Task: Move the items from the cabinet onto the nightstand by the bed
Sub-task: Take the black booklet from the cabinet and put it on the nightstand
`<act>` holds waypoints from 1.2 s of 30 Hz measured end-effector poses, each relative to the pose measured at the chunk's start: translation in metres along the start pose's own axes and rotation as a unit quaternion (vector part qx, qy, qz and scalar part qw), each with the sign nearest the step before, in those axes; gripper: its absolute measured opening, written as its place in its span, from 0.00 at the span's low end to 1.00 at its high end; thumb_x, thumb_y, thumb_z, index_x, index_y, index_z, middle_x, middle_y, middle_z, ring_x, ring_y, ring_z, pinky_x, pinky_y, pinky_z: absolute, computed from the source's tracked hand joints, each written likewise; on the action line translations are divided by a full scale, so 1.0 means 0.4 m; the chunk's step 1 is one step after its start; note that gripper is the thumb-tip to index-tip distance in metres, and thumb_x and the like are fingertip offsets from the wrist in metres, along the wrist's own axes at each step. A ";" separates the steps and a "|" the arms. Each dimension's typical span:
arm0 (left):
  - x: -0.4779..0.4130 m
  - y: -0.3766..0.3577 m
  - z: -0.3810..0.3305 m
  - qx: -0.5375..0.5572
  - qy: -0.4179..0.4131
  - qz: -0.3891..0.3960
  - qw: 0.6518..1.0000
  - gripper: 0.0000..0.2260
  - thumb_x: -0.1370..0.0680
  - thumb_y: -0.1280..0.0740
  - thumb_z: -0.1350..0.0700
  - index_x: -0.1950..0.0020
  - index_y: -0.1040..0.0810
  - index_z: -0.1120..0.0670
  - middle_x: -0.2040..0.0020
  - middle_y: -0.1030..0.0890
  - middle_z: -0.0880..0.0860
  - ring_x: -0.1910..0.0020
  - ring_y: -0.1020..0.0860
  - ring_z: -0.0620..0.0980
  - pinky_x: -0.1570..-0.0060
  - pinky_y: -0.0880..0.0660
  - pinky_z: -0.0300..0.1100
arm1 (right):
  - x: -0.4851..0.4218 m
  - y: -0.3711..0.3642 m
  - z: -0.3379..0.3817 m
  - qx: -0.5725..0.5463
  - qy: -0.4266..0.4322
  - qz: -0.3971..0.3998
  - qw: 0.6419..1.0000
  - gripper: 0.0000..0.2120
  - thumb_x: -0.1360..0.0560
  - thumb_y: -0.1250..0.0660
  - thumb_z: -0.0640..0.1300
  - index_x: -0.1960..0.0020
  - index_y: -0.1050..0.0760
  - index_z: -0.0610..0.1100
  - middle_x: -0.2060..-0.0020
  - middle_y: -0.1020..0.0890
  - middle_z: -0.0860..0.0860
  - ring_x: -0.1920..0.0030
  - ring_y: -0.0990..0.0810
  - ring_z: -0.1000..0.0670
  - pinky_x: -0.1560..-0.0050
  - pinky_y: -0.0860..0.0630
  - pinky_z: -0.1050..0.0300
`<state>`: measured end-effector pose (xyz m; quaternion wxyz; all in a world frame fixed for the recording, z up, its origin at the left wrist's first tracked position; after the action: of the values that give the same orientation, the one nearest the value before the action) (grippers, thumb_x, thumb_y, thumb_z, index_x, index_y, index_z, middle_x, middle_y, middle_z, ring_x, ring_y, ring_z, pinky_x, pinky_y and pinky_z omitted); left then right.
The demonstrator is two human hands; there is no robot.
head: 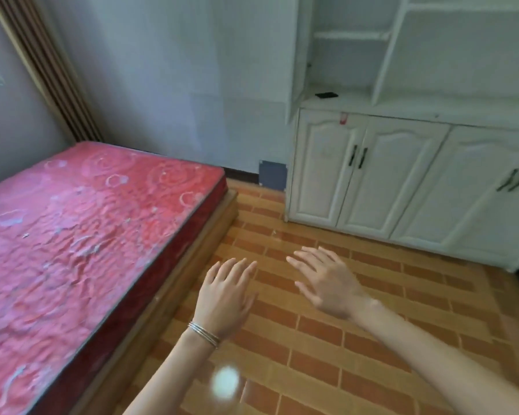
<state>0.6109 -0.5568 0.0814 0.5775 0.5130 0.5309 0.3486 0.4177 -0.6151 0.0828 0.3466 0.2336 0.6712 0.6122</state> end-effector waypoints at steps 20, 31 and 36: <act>-0.719 -0.092 -0.271 -0.002 -0.117 -0.018 0.993 0.24 0.25 0.45 0.42 0.34 0.26 0.51 0.38 0.23 0.51 0.38 0.26 0.54 0.39 0.30 0.52 | -0.141 0.090 -0.661 0.039 -0.098 -0.092 0.990 0.22 0.26 0.46 0.51 0.38 0.25 0.45 0.43 0.21 0.47 0.41 0.24 0.46 0.40 0.29 0.51; -1.215 -0.154 -0.137 -0.016 -0.131 -0.041 0.990 0.24 0.24 0.47 0.41 0.33 0.28 0.50 0.37 0.23 0.52 0.37 0.26 0.55 0.40 0.29 0.54 | -0.512 0.078 -0.972 0.063 -0.113 -0.119 0.984 0.22 0.27 0.45 0.50 0.39 0.24 0.44 0.44 0.20 0.47 0.44 0.23 0.46 0.42 0.28 0.52; -1.396 -0.189 -0.110 -0.016 -0.134 -0.055 0.989 0.24 0.25 0.47 0.42 0.34 0.27 0.50 0.37 0.23 0.52 0.38 0.25 0.55 0.41 0.28 0.53 | -0.639 0.060 -1.088 0.071 -0.109 -0.128 0.983 0.22 0.27 0.46 0.50 0.39 0.24 0.45 0.44 0.20 0.48 0.43 0.23 0.48 0.41 0.28 0.52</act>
<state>0.4497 -1.0935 0.1553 0.6701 0.5155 0.4705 0.2526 0.2545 -1.0875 0.1568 0.4761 0.2349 0.6954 0.4842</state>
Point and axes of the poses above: each hand's wrist, its own x-axis away from the middle knuckle, its own y-axis out of the back of the hand, z = x × y, the point moved 4 cm from there along -x, towards the middle knuckle
